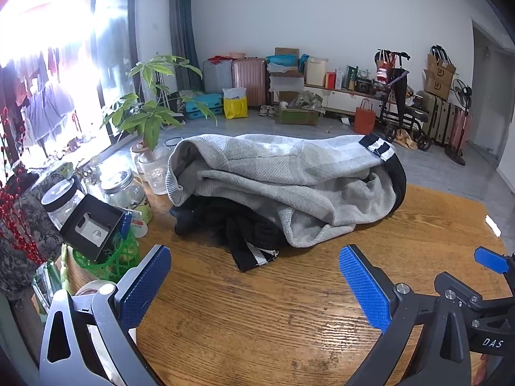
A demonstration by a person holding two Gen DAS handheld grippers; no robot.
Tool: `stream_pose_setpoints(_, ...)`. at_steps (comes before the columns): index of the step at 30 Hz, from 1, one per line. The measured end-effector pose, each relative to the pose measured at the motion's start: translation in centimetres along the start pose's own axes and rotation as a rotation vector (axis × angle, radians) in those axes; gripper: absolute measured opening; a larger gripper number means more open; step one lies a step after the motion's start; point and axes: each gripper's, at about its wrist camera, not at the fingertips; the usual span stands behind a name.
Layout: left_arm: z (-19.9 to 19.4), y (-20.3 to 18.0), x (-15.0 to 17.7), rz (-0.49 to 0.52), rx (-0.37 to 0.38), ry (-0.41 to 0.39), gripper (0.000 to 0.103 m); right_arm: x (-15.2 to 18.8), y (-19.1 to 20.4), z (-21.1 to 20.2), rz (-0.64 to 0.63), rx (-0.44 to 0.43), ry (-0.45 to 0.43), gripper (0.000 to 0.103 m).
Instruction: Fold clothes
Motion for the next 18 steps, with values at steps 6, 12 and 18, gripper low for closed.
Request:
stream_pose_setpoints(6, 4.3, 1.1, -2.2, -0.027, -0.008, 0.028, 0.103, -2.0, -0.3, 2.6, 0.005, -0.015, 0.023, 0.103)
stream_pose_setpoints(12, 13.0, 1.6, -6.1, -0.013, -0.006, 0.097, 0.103, -7.3, -0.7, 8.4, -0.014, 0.013, 0.014, 0.103)
stream_pose_setpoints(18, 20.0, 1.9, -6.4, -0.068, -0.039, 0.158, 0.096, -11.9, -0.7, 15.6, -0.041, 0.055, 0.022, 0.103)
Point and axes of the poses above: each gripper's, at about its wrist camera, not at the fingertips, and z roughly the way its jaws point, y to its left, x to its underside, and after that the axes turned 5 degrees about z, right-handed
